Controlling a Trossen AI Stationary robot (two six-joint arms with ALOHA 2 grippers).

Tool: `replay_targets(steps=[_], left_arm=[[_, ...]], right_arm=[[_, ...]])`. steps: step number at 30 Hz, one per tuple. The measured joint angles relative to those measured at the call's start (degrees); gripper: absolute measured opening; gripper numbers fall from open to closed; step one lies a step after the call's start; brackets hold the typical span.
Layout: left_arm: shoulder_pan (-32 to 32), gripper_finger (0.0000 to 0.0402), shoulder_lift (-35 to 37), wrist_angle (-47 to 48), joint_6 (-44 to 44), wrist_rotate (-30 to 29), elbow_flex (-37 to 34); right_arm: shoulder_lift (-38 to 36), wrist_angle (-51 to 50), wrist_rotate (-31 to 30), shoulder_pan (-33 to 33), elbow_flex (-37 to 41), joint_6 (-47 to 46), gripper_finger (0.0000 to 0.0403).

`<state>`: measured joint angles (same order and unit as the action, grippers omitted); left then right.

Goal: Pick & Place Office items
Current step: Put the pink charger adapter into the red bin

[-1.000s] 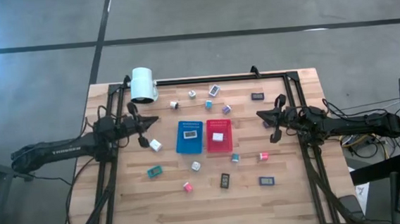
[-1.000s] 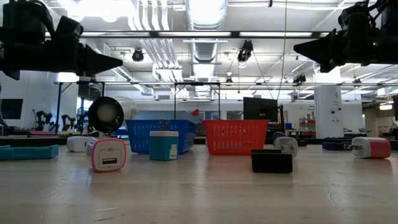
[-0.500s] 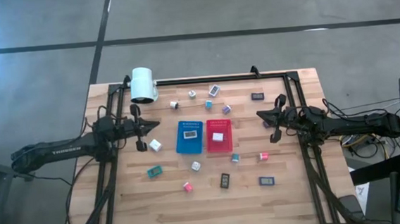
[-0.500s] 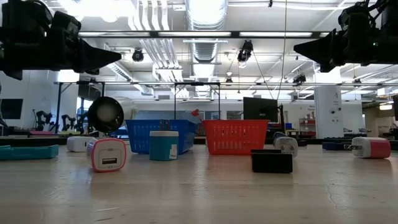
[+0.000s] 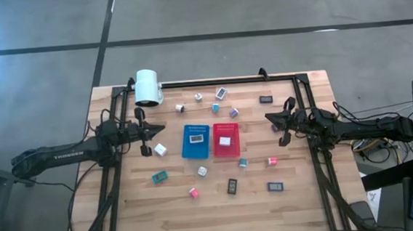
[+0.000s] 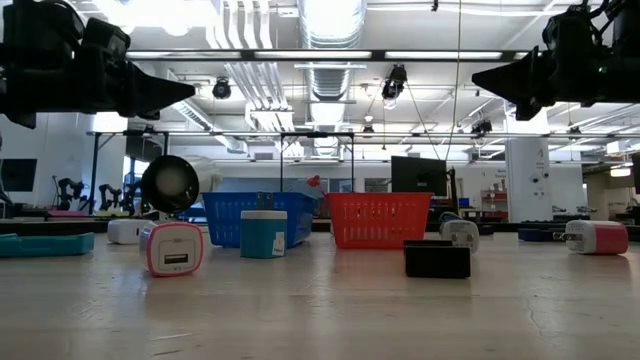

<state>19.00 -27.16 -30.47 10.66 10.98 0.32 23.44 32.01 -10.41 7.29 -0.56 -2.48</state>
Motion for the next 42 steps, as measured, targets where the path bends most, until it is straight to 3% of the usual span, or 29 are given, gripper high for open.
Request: replay_targets(steps=[4,9,21,30,42], left_arm=[[0.0,0.0009,0.0,0.01,0.0,-0.01,0.0],[0.0,0.0008,0.0,0.03,0.0,-0.02,0.0],[0.0,0.0009,-0.61,1.91,0.02,-0.46,0.0],[0.0,0.001,-0.7,3.66,-0.02,-0.48,0.0],[0.0,0.0008,-0.81,3.57,-0.26,-0.63,0.0]], right_arm=[[0.02,-2.55,0.31,-0.01,-2.9,-1.92,0.0008],[2.27,-17.83,2.73,-0.22,-12.25,-3.44,0.0008],[18.98,-53.12,2.95,-1.92,-34.7,-8.99,0.0018],[28.23,-67.41,3.12,-7.25,-40.35,-16.48,0.0096],[37.33,-73.37,3.42,-19.65,-39.91,-21.32,0.0209]])
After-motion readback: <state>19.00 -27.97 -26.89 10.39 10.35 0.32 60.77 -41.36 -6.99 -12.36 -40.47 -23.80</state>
